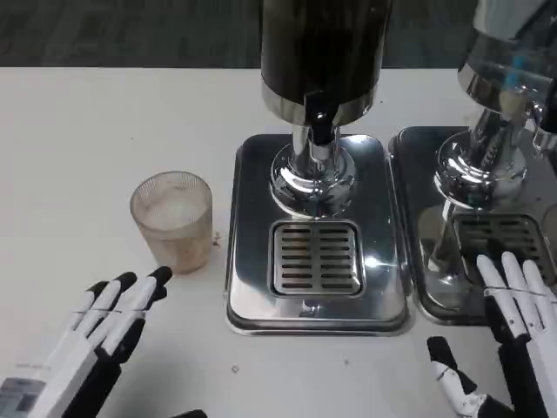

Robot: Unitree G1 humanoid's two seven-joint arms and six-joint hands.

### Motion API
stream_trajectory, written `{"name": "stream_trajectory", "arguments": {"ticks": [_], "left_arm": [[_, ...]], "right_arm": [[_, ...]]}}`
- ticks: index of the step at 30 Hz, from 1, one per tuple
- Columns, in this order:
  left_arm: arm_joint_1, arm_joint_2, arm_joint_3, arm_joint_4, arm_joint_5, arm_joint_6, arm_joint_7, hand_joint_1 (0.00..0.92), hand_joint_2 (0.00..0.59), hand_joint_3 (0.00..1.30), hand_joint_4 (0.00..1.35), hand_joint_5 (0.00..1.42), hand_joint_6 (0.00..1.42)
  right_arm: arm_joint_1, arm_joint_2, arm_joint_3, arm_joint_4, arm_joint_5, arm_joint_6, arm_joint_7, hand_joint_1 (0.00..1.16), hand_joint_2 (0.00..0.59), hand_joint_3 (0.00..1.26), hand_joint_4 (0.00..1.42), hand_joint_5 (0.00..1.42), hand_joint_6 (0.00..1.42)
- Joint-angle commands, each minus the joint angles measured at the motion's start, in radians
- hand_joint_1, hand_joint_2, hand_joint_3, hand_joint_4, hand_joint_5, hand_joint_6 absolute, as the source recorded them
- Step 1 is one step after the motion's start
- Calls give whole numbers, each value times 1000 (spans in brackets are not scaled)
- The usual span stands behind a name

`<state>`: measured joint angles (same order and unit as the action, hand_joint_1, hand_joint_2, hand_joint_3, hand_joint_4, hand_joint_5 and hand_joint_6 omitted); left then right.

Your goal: Grasp the cup under the faucet to collect the drink, then remove the cup.

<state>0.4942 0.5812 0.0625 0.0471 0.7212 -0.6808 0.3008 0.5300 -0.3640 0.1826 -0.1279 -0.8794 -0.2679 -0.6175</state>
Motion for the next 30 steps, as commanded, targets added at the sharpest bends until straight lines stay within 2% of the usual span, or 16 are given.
{"name": "stream_trajectory", "arguments": {"ticks": [1, 6, 10, 15, 20, 30], "left_arm": [[-14, 9, 0, 17, -21, -18, 9, 0, 81, 0, 0, 0, 0], [-45, 0, 15, 50, -58, -60, 38, 0, 74, 0, 0, 0, 0], [-109, -5, 26, 125, -141, -117, 48, 0, 59, 0, 0, 0, 0], [-206, -18, 39, 210, -219, -160, 43, 0, 51, 0, 0, 0, 0], [-336, -37, 38, 326, -293, -164, 22, 1, 44, 0, 0, 0, 0], [-549, -47, 19, 614, -342, -155, 1, 185, 24, 0, 0, 134, 110]], "right_arm": [[7, 3, 0, -19, -7, -10, -9, 347, 436, 91, 0, 0, 112], [8, 13, 1, -33, -15, -5, -10, 350, 437, 103, 0, 0, 123], [11, 40, 11, -46, -30, 9, -18, 351, 437, 109, 0, 0, 125], [19, 67, 20, -50, -45, 11, -26, 353, 437, 133, 29, 4, 155], [12, 84, 35, -45, -51, 9, -31, 354, 437, 146, 60, 33, 172], [-23, 113, 63, -34, -61, 11, -33, 382, 437, 193, 137, 93, 196]]}}
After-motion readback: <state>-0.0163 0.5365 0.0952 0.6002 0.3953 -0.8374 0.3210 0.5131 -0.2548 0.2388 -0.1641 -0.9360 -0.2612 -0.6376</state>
